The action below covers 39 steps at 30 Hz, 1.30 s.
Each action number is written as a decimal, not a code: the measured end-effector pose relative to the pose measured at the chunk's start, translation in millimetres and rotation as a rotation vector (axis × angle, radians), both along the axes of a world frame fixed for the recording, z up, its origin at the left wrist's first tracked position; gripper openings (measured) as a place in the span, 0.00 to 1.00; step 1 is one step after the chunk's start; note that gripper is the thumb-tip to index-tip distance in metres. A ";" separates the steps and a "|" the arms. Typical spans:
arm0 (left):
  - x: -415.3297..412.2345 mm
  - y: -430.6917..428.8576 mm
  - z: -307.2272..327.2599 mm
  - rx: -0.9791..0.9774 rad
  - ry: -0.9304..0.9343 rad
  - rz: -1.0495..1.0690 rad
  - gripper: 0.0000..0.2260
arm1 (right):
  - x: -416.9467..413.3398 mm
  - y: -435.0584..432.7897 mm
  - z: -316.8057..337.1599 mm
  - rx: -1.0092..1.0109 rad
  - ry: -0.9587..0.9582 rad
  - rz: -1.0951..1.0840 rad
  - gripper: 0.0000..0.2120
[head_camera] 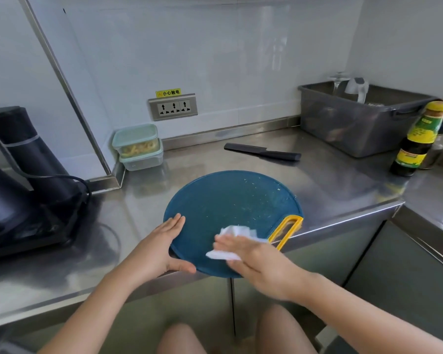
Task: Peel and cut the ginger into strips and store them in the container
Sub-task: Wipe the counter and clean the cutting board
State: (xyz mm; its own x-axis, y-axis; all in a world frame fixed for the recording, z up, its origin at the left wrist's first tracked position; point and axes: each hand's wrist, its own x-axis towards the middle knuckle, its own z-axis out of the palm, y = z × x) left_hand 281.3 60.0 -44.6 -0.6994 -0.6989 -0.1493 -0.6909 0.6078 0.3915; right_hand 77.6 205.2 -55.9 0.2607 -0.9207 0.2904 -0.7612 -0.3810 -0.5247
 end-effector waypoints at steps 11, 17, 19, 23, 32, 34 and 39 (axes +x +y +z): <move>-5.8 10.2 1.6 -0.002 -0.009 0.002 0.69 | -83.0 -33.3 66.7 0.047 -0.736 -0.713 0.18; 1.7 6.8 3.4 0.073 0.082 0.021 0.61 | -106.4 -78.1 49.8 0.414 0.015 -0.566 0.24; 4.0 7.9 0.8 0.049 0.074 0.065 0.59 | -107.5 -94.1 29.9 0.442 0.229 -0.603 0.22; 1.1 10.6 0.5 0.010 0.015 0.100 0.58 | -88.6 -107.9 15.4 0.302 0.327 -0.525 0.21; -1.3 7.2 4.9 -0.027 -0.081 0.107 0.57 | -25.3 -57.0 13.5 0.091 0.121 0.185 0.20; -0.8 7.9 4.6 -0.014 -0.065 0.100 0.63 | -29.2 -71.0 22.4 0.012 0.079 0.117 0.18; 2.5 4.7 3.0 -0.015 -0.032 0.099 0.65 | -56.9 -139.8 41.0 0.105 -0.025 -0.177 0.17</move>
